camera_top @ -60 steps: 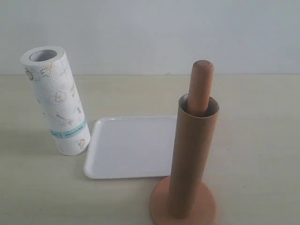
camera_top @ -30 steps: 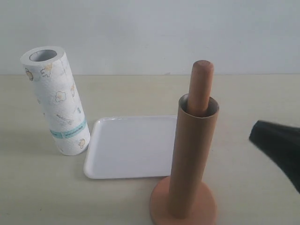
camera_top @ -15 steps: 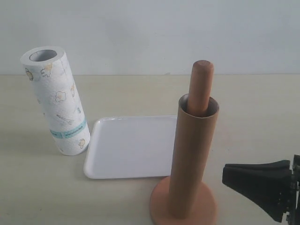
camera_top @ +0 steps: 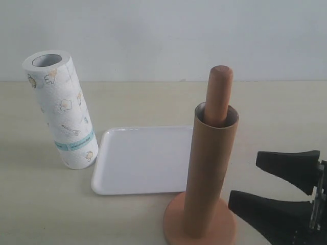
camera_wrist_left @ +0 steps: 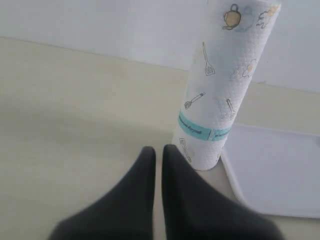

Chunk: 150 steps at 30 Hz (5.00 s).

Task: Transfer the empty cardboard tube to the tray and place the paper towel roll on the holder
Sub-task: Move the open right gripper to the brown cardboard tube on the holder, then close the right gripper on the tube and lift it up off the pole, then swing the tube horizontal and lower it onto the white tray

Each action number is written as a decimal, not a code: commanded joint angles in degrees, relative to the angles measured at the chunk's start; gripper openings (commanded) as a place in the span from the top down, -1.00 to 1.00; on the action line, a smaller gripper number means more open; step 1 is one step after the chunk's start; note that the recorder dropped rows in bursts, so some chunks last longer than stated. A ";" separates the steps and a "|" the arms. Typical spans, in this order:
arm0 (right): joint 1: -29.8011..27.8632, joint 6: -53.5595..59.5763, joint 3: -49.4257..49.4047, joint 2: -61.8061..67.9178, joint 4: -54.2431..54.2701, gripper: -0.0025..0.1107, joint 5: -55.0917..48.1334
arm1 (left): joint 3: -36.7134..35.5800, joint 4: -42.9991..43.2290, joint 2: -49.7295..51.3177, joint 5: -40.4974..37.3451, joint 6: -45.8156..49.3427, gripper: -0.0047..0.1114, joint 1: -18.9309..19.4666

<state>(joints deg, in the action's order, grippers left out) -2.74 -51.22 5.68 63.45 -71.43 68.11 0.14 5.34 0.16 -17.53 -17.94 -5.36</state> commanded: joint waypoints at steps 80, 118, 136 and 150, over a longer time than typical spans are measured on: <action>23.31 31.20 5.77 21.22 31.93 0.96 1.86 | -0.14 0.06 -0.16 0.05 -0.46 0.85 0.14; 23.31 18.11 36.36 -13.61 34.06 0.96 -34.94 | -0.14 0.06 -0.16 0.05 -0.46 0.85 0.14; 30.07 18.07 49.14 5.21 13.00 0.96 -65.21 | -0.14 0.06 -0.16 0.05 -0.46 0.85 0.14; 52.19 32.13 70.84 24.52 13.01 0.96 -93.16 | -0.14 0.06 -0.16 0.05 -0.46 0.85 0.14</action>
<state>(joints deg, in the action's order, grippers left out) 47.48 -21.47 74.21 85.51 -58.25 -21.81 0.14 5.34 0.16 -17.53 -17.94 -5.36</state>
